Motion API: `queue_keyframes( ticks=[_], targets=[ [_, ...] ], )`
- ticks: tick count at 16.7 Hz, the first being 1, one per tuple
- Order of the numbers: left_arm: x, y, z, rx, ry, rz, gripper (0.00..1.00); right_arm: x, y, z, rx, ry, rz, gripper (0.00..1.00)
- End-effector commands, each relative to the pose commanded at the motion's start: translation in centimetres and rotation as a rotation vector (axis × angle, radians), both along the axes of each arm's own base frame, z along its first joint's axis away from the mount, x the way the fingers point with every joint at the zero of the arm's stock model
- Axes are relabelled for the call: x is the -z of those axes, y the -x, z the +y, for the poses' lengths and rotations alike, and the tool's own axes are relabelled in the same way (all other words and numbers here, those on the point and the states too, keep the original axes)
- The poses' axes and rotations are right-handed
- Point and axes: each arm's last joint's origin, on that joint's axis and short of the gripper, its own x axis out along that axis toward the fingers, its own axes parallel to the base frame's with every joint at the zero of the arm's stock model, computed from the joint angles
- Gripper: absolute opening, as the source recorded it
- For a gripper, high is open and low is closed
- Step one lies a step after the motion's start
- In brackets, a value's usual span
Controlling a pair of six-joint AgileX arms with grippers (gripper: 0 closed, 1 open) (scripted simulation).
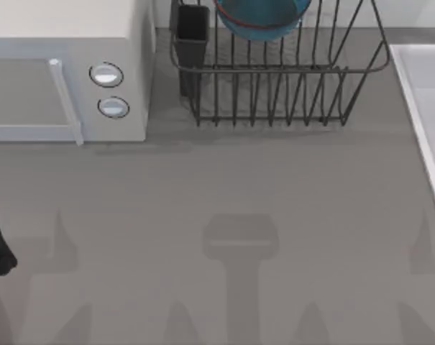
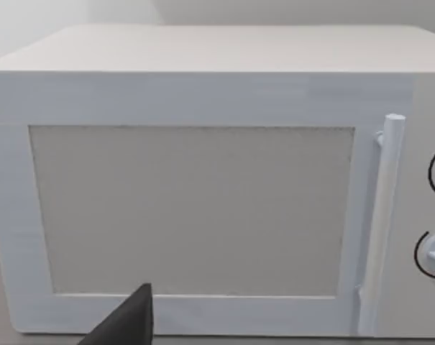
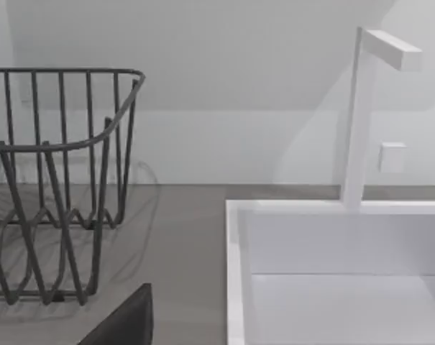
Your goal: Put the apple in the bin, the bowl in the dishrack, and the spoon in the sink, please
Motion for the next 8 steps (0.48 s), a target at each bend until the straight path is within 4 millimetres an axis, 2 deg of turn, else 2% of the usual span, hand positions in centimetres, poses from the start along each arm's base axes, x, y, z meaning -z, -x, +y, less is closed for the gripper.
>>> queue_keyframes(
  ticks=[4, 8],
  targets=[
    [0.0, 0.0, 0.0, 0.0, 0.0, 0.0, 1.0, -0.19, -0.07, -0.06, 0.006, 0.03, 0.027, 1.0],
    [0.0, 0.0, 0.0, 0.0, 0.0, 0.0, 1.0, -1.03, -0.47, -0.65, 0.043, 0.203, 0.179, 1.0]
  ],
)
